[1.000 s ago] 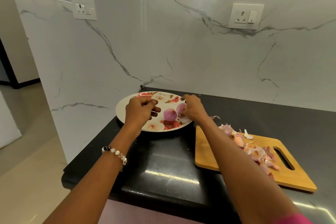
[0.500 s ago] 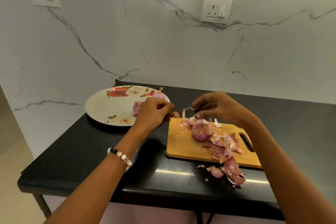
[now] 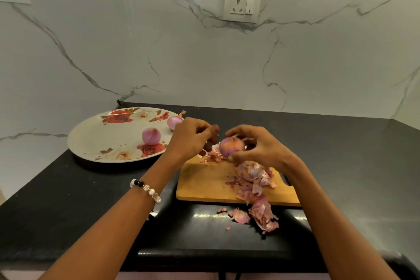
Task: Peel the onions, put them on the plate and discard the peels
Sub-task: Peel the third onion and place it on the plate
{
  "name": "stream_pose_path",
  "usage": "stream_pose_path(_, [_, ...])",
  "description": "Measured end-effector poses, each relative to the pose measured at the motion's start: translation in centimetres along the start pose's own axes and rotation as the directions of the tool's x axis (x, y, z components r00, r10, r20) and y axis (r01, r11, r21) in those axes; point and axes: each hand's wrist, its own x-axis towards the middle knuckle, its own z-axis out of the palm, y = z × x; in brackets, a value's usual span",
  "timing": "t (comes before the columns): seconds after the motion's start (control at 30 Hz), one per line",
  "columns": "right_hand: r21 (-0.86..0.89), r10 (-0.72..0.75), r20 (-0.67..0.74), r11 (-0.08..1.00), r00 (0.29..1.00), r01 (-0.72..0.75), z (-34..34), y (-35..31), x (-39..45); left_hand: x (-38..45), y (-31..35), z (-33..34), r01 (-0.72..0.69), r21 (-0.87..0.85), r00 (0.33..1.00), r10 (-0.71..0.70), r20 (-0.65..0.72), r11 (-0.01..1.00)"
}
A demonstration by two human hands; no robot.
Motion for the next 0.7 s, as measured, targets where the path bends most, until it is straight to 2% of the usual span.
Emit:
stream_pose_path(0.07, [0.150,0.010,-0.169,0.989,0.985,0.015,-0.3,0.1,0.1,0.7,0.5,0.2,-0.006,-0.089,0.998,0.011,0.057,0.996])
stream_pose_path(0.13, [0.205,0.011,-0.281,0.978,0.960,0.048,-0.3,0.5,0.3,1.2,0.9,0.7,-0.006,-0.161,0.988,0.031,0.150,0.987])
stream_pose_path(0.17, [0.203,0.006,-0.310,0.977,0.951,0.060,-0.1,0.8,0.3,1.4,0.9,1.0,-0.006,-0.189,0.981,0.043,0.190,0.982])
stream_pose_path(0.23, [0.078,-0.034,-0.343,0.995,0.939,0.064,0.4,1.7,0.4,1.6,0.7,1.7,-0.007,-0.226,0.974,0.058,0.219,0.974])
stream_pose_path(0.33, [-0.114,-0.113,-0.347,0.990,0.931,0.077,1.1,2.5,0.4,1.8,-0.1,2.1,-0.033,-0.197,0.985,0.065,0.159,0.980])
stream_pose_path(0.47, [-0.177,-0.220,-0.349,0.970,0.911,0.166,1.6,2.4,0.6,1.6,-0.7,2.0,-0.080,-0.189,0.992,0.098,0.086,0.979])
stream_pose_path(0.7, [-0.276,-0.322,-0.379,0.934,0.867,0.227,1.5,2.6,0.6,1.1,-0.7,2.4,-0.234,-0.024,0.971,0.233,-0.049,0.972])
